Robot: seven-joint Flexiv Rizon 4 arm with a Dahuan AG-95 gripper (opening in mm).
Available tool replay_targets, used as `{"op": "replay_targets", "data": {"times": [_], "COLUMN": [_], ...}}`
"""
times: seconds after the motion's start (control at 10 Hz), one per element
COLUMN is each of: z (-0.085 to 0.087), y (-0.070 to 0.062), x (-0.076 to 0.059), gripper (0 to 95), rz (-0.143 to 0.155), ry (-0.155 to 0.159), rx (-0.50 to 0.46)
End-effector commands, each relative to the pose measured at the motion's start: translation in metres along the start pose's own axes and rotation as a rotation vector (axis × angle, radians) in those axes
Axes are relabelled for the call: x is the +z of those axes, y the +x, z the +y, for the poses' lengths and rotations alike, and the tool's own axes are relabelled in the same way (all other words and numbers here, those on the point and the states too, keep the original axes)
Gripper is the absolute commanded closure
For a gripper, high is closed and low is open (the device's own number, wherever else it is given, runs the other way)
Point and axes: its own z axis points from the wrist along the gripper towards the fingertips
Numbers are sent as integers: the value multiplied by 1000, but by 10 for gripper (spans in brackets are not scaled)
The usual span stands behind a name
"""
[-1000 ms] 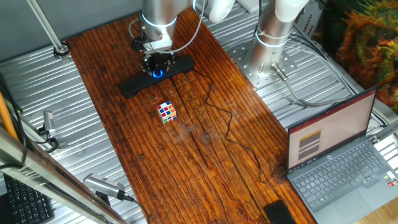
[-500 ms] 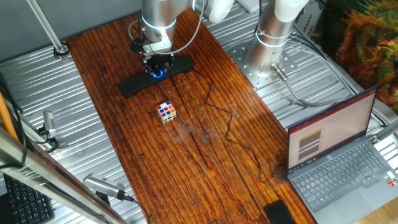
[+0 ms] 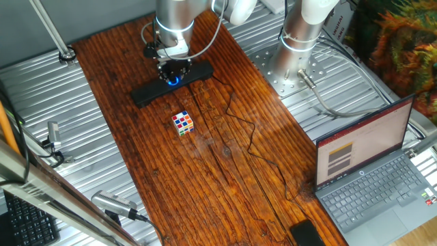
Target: Turn the knob to increase the volume of the speaker
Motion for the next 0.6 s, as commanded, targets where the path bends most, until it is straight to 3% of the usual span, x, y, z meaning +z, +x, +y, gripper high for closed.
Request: {"op": "replay_targets", "data": {"times": [0.1, 0.6], "z": [0, 0], "y": [0, 0], "x": [0, 2], "gripper": [570, 570], "rz": [1, -2], "ry": [-1, -4], "rx": [3, 13]}}
